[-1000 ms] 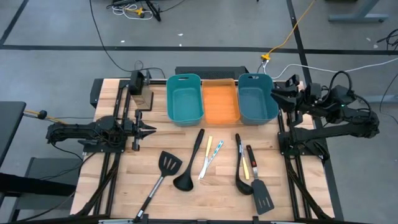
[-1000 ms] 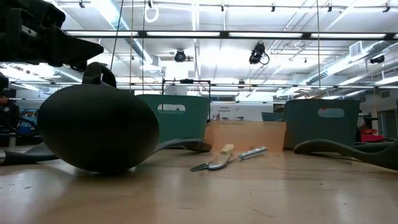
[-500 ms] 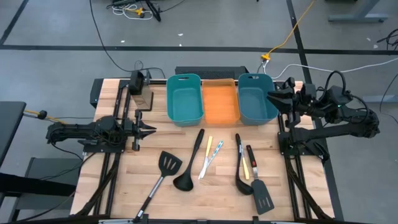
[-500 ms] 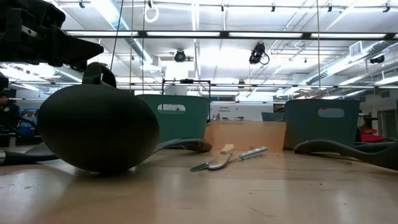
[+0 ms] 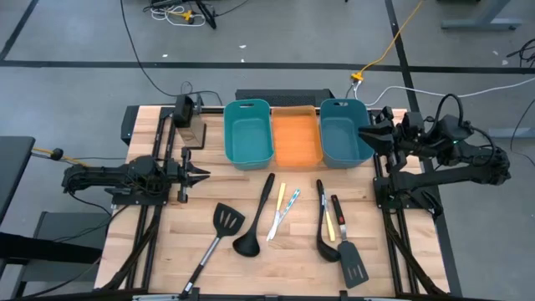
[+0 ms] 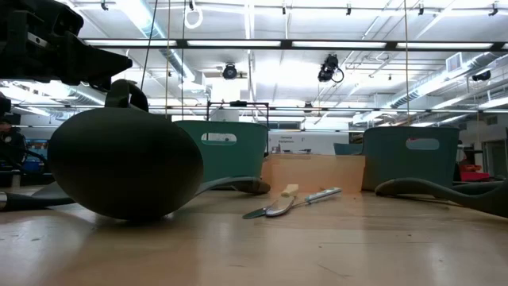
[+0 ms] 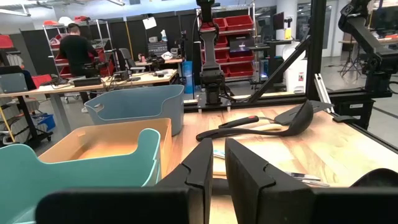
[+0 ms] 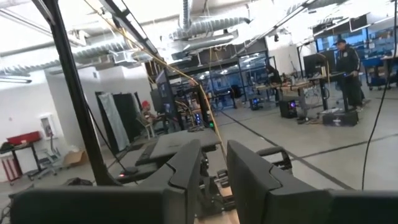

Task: Pick & Place Kitchen Items
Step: Put the right black spatula into the green bin

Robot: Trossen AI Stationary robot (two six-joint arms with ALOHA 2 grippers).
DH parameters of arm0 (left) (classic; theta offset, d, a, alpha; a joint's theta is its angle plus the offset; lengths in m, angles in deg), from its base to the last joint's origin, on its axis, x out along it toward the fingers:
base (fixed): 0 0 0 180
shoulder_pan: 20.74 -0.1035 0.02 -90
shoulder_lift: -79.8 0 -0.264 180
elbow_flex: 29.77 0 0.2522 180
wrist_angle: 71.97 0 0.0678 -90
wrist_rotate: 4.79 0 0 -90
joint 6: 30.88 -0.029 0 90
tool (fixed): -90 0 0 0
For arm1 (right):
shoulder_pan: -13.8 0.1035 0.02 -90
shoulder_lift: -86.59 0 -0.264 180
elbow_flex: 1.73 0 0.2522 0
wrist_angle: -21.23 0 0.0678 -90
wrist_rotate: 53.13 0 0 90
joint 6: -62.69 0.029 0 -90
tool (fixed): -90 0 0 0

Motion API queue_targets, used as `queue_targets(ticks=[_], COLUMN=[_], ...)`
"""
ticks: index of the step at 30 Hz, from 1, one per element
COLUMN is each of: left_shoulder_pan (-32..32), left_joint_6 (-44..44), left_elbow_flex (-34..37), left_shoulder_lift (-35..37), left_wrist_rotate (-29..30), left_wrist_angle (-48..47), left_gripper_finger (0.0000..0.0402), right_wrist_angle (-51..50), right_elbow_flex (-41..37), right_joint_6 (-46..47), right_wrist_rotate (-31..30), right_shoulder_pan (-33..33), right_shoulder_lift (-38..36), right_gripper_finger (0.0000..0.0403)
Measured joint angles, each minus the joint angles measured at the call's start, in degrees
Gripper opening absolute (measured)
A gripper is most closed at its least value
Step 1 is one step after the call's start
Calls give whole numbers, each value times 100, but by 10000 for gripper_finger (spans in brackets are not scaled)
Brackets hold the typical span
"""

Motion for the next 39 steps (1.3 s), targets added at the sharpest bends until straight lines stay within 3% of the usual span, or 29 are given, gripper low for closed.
queue_targets(ticks=[11,35,39], left_shoulder_pan=[-2,0,-2], left_joint_6=[0,0,0], left_elbow_flex=[-2,0,-2], left_shoulder_lift=[0,0,2], left_wrist_rotate=[0,0,0], left_wrist_angle=[2,2,2], left_gripper_finger=[49,49,49], right_wrist_angle=[-1254,-1750,-2269], right_elbow_flex=[1166,1214,1466], right_joint_6=[-503,-675,-647], right_wrist_rotate=[-18,188,255], right_shoulder_pan=[0,0,0], right_shoulder_lift=[528,577,705], right_gripper_finger=[87,87,87])
